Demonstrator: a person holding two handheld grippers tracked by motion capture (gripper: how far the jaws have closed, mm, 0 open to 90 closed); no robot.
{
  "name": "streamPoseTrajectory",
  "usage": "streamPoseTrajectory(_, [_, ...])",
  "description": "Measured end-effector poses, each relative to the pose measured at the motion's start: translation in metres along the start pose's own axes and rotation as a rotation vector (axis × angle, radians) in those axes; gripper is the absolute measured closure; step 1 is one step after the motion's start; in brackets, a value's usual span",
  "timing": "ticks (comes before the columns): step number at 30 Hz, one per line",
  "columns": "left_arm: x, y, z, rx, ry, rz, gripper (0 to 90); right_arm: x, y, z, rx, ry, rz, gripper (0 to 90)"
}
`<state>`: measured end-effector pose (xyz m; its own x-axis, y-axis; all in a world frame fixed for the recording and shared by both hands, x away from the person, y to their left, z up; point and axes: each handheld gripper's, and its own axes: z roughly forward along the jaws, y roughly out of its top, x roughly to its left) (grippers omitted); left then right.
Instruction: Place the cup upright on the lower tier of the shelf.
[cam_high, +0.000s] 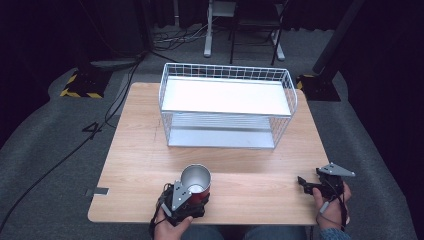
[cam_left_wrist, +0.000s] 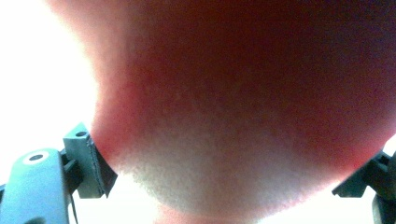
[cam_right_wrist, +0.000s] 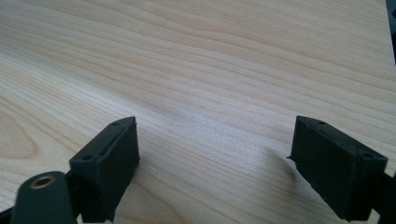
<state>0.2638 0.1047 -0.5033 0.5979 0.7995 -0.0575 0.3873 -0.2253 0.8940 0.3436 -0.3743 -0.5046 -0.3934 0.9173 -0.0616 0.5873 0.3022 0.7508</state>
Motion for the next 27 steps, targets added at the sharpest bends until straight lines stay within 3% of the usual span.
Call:
streamPoseTrajectory(10, [-0.001, 0.009, -0.006, -0.028, -0.007, -0.001, 15.4, 0.000, 0.000, 0.000, 0.000, 0.000, 0.000, 15.6])
streamPoseTrajectory(27, [0.010, 0.047, -0.005, -0.070, -0.014, 0.010, 15.5, -0.001, 0.000, 0.000, 0.004, 0.008, 0.005, 15.5])
